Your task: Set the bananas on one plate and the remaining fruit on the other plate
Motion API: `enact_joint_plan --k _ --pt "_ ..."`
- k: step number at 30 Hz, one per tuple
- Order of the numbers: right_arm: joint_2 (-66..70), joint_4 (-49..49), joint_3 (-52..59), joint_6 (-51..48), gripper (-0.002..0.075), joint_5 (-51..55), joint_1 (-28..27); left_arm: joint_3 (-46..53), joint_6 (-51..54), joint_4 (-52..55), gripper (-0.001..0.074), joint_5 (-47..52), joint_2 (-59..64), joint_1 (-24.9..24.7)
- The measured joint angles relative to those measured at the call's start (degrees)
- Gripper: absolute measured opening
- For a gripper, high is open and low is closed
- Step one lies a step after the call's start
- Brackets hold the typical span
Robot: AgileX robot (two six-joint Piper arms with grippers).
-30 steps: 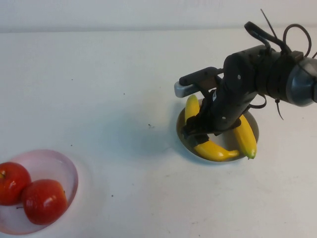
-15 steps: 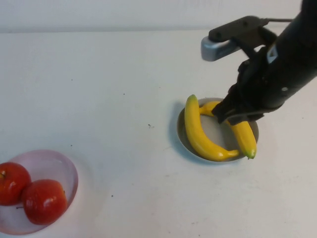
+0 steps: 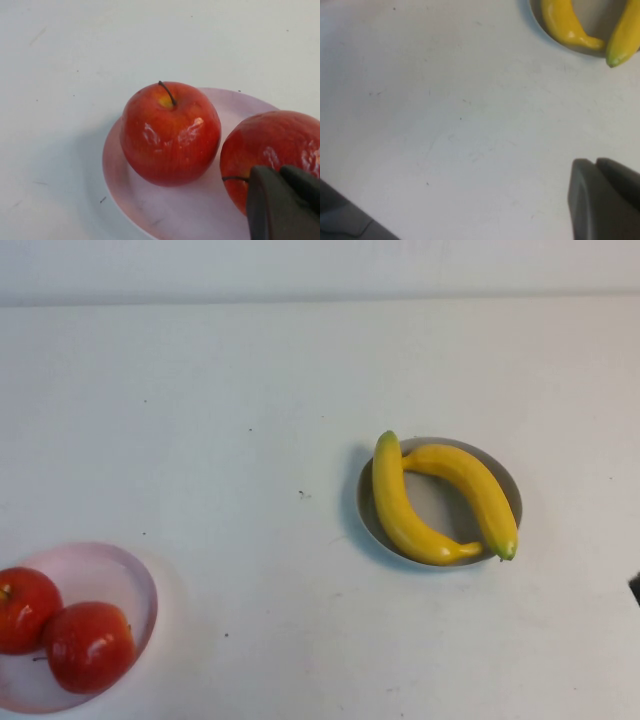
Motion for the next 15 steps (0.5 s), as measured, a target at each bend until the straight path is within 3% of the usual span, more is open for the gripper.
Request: enact_joint_plan --k 8,12,15 --pt "-9.41 -2.18 12.13 1.0 -0.0015 -8.52 0.0 0.0 0.0 0.0 0.0004 0.0 0.0 0.0" --pt "-10.38 -5.49 21.07 6.27 -0.0015 -19.79 -0.38 0.0 0.0 0.0 0.0004 0.0 0.0 0.0" --pt "-11.74 -7.17 29.6 8.26 -0.0015 -33.04 -4.15 0.0 0.0 0.0 0.0004 0.0 0.0 0.0"
